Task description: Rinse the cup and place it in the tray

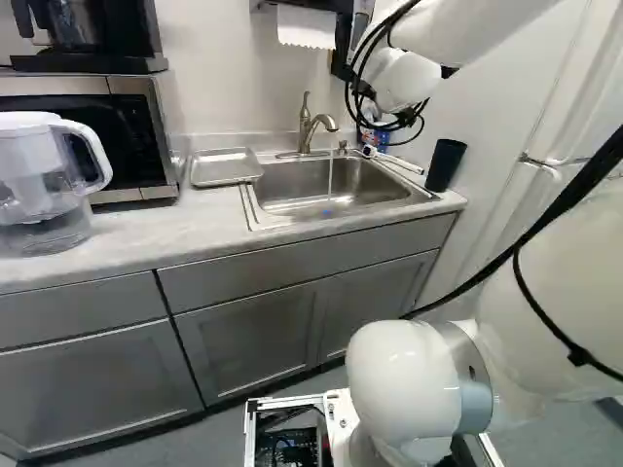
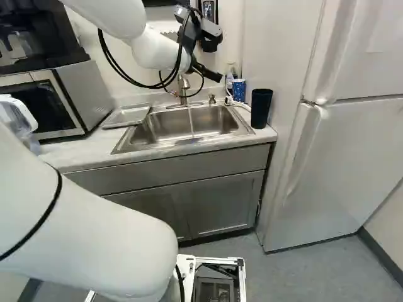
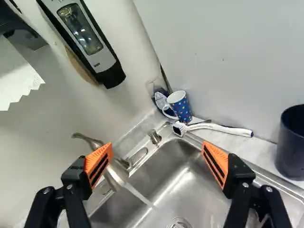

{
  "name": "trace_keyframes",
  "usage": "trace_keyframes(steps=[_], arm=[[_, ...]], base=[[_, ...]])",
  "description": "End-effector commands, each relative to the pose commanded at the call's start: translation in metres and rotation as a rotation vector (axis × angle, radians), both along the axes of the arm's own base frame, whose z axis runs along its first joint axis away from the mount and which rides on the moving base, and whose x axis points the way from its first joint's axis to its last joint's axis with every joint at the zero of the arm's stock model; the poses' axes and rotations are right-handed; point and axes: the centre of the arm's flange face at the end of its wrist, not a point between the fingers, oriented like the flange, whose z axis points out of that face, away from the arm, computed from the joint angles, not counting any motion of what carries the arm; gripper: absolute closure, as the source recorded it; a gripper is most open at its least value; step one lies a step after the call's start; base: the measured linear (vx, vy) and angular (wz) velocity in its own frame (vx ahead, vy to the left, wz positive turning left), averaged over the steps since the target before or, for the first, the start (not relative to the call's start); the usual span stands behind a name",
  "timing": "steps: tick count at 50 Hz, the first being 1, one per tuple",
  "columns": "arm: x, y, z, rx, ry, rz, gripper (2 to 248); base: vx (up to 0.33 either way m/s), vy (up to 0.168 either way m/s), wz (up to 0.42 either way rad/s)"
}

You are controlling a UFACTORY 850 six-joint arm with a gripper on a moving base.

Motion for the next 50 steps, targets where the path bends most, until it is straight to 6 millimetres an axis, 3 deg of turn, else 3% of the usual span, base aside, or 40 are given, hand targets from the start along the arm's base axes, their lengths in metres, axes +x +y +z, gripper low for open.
trace_keyframes(steps=[50], arm=[[-0.005, -0.014, 0.003, -0.306, 0.081, -0.088, 3]], base=[[0.0, 0.0, 0.0]])
